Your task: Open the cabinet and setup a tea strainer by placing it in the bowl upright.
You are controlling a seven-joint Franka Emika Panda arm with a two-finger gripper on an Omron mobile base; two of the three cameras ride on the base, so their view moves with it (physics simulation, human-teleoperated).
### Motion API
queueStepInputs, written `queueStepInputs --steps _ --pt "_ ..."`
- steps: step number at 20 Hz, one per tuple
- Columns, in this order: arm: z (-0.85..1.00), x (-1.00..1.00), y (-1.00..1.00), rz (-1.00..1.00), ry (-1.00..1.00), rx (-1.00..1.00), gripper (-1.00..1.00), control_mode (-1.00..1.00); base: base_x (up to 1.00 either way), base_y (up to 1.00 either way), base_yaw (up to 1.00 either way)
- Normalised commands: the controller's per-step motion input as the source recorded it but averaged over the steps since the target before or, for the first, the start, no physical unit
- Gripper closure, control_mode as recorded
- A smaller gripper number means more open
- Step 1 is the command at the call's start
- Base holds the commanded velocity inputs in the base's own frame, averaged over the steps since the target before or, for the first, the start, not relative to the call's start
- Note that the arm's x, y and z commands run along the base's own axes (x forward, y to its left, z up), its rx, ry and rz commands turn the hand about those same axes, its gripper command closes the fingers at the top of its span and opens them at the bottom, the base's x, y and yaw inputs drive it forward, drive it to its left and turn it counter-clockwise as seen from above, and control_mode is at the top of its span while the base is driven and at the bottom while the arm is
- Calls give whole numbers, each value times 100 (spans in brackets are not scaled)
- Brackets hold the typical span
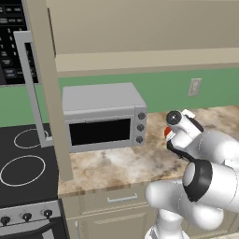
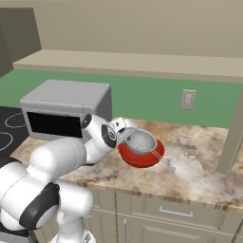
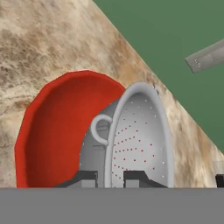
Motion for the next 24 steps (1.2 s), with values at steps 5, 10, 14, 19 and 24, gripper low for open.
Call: queueStepInputs --steps 5,10,14,19,24 --pt "-20 10 0 0 0 -4 100 -100 0 0 0" --pt "-29 15 0 0 0 -5 100 -100 0 0 0" --pt "-32 12 0 0 0 -6 100 -100 0 0 0" --pt "-29 5 0 0 0 -4 100 -100 0 0 0" --pt "-20 5 0 0 0 -1 100 -100 0 0 0"
